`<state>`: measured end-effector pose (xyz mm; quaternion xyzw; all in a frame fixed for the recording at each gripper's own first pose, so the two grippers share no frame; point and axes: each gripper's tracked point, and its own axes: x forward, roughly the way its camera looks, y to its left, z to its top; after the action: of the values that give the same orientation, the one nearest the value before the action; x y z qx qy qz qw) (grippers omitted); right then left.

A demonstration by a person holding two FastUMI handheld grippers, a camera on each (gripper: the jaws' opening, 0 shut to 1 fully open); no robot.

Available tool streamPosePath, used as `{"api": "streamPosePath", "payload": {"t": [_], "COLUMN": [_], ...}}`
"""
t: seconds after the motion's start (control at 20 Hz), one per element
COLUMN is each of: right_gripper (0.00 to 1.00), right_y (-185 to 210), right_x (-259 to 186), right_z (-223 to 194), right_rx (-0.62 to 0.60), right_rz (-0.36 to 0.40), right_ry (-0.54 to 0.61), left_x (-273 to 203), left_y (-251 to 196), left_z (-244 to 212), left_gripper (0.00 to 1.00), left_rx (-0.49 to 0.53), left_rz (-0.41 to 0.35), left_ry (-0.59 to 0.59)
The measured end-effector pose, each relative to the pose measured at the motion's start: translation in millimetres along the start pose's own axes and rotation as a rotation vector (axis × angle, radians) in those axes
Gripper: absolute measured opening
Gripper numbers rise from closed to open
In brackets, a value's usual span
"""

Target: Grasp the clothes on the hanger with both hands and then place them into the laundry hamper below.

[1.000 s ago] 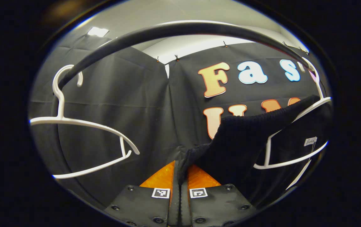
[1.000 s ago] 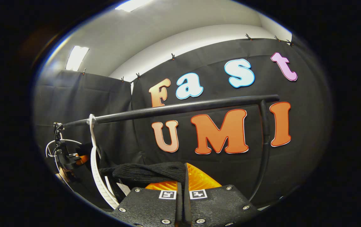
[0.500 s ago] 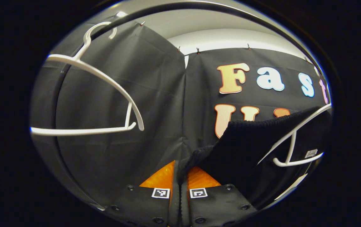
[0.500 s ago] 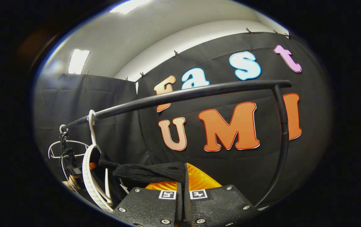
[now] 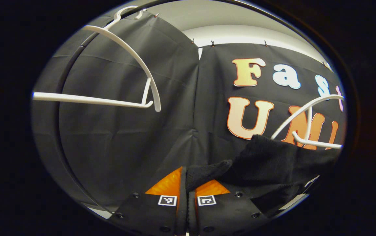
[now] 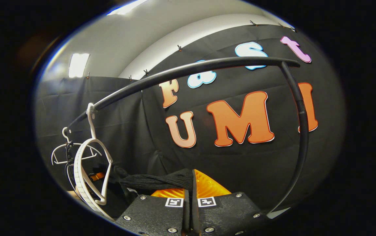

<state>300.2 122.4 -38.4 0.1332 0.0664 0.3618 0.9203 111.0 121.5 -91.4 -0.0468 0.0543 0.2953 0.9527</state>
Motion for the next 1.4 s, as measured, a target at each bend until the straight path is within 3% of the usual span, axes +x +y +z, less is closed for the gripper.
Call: {"api": "streamPosePath", "payload": {"t": [0.35,0.55,0.95,1.4], "right_gripper": [0.02,0.02,0.02,0.02], "right_y": [-14,-20,-27,27], "right_x": [-32,-51,-85,-68], "right_z": [-11,-38,-159,-302], "right_rx": [0.02,0.035,0.133,0.24], "right_rz": [-0.028,-0.058,-0.148,-0.17], "right_ry": [0.01,0.039,0.203,0.399], "left_x": [-39,-62,-87,-104], "left_y": [-14,-20,-46,-86], "left_z": [2,-12,-100,-210], "left_gripper": [0.09,0.09,0.09,0.09], "left_rx": [0.059,0.113,0.185,0.278], "left_rz": [-0.06,-0.108,-0.185,-0.326], "left_ry": [-0.009,0.021,0.18,0.418]}}
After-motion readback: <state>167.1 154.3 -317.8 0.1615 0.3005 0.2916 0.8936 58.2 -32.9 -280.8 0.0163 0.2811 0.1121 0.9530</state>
